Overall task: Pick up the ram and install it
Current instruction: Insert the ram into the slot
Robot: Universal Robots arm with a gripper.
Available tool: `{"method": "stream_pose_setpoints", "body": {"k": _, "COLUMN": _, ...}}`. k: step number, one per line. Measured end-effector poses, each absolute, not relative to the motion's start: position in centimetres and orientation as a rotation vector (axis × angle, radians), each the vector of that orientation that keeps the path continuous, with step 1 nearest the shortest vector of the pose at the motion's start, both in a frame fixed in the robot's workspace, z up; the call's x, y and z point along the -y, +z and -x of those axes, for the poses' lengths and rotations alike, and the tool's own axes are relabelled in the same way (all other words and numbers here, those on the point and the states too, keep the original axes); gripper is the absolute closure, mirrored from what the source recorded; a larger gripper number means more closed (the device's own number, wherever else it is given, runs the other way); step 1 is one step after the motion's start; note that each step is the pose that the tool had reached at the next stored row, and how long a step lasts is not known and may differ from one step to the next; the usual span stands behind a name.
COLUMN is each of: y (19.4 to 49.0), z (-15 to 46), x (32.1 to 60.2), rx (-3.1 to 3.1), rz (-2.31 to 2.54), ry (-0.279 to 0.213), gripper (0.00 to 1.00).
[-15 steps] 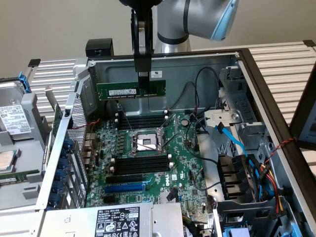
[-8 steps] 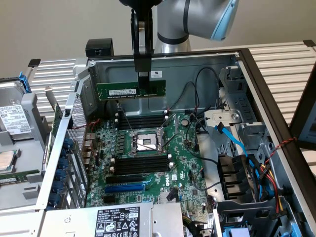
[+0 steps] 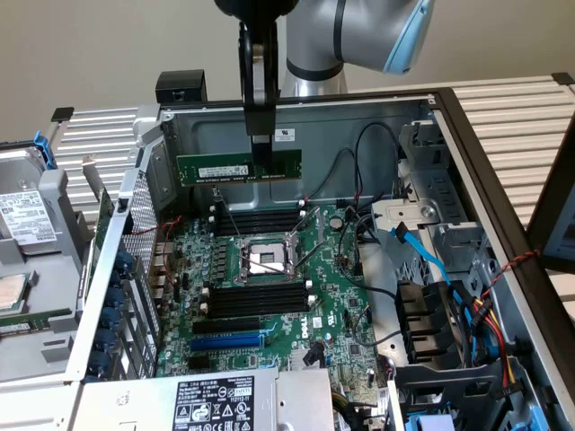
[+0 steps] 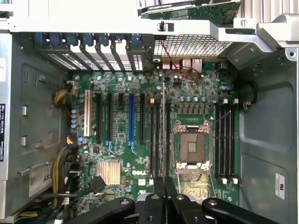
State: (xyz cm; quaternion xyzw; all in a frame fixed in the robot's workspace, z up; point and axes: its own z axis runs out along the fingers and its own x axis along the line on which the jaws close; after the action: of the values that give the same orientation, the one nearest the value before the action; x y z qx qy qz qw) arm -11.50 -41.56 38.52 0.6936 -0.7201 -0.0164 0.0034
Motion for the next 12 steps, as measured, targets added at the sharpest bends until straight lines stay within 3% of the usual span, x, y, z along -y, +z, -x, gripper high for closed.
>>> {"method": "stream_pose_setpoints", "body": {"k": 12, "y": 36.3, "z": 11.4, "x": 41.6, "rx": 2.26, "rz": -2.176, "ry": -0.05, "gripper": 0.88}}
